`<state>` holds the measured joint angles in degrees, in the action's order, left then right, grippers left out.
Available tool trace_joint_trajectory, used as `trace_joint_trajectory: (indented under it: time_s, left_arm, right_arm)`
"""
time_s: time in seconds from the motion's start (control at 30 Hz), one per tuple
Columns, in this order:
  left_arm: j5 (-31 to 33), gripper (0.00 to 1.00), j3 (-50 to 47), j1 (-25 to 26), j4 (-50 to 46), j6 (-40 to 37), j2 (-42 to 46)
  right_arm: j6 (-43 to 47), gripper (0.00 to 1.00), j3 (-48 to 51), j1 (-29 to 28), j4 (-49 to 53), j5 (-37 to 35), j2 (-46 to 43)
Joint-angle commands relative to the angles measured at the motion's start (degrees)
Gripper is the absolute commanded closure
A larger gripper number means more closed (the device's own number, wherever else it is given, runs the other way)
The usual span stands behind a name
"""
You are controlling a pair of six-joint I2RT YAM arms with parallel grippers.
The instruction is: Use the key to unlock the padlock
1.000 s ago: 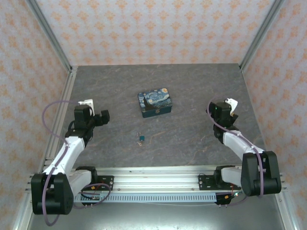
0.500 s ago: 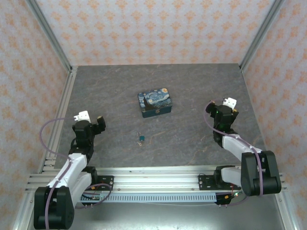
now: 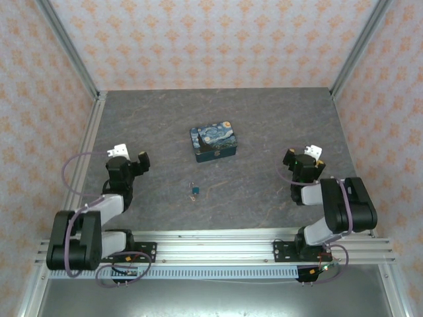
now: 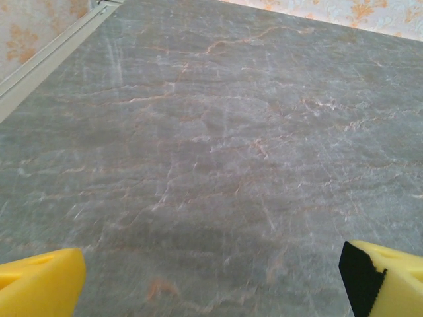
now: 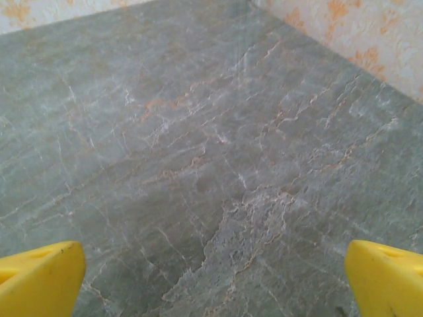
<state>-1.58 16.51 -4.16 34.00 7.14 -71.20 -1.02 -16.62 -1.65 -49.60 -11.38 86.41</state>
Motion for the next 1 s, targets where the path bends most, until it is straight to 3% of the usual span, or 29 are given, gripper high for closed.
trace_joint_trajectory:
  time_s: [0.0,0.17,0.3,0.5,0.97]
  left_arm:
    - [-1.43,0.00,5.31,0.28,4.56,-2.97,-4.12]
    - [-3.46,0.00,8.15,1.73,5.20,-5.69,-10.76]
    - [1.93,0.00,11.26,4.91,2.14,-7.55,-13.51]
    - [4.34,0.00,7.93,6.00,8.67,-8.01,-14.75]
    - [4.92,0.00,8.01,6.32,8.45,-8.19,-14.67]
  right_arm:
    - [-0.44,0.00,-3.33,0.42,-2.30,0.24,0.33]
    - [0.27,0.00,-5.74,-0.33,2.61,-0.02,0.41]
    - [0.49,0.00,-5.65,-0.53,2.01,-0.39,0.57]
    - [0.62,0.00,-5.53,-0.73,2.01,-0.56,0.42]
    - [1.07,0.00,-5.88,-1.14,2.49,-1.10,0.60]
